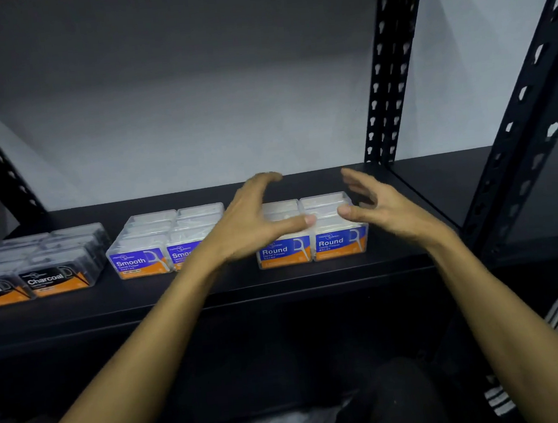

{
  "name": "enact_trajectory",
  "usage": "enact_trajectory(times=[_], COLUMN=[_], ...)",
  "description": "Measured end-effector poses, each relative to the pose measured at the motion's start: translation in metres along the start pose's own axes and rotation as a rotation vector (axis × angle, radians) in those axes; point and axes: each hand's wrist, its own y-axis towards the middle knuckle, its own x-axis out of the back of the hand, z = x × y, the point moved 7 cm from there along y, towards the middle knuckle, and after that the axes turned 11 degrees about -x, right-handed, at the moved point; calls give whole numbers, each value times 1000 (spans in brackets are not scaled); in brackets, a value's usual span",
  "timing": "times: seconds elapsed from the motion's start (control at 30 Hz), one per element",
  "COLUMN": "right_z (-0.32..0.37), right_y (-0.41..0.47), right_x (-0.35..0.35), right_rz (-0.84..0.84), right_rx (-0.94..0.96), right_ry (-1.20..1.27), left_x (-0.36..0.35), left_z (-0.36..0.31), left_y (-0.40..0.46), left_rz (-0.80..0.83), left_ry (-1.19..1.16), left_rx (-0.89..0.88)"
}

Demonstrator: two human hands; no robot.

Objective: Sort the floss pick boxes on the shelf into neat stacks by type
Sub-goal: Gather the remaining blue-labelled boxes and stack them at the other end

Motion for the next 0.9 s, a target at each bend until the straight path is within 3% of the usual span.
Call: enact_trajectory(times=[0.1, 0.2, 0.33, 0.9], right_z=[-13, -17, -18, -19], right_y=[-2, 0, 2, -7], right_x=[-8, -21, -34, -36], right_rz=[-123, -141, -159, -160], right_rx=[-35, -102, -160, -205], right_ry=[160, 346, 469, 458], left_x=[-12, -31, -45, -48], left_z=[14, 25, 40, 39], left_y=[-26, -35, -31, -37], left_rz=[-281, -402, -461, -509], left_ry=[-173, -271, -399, -450], left_rx=[124, 262, 363, 387])
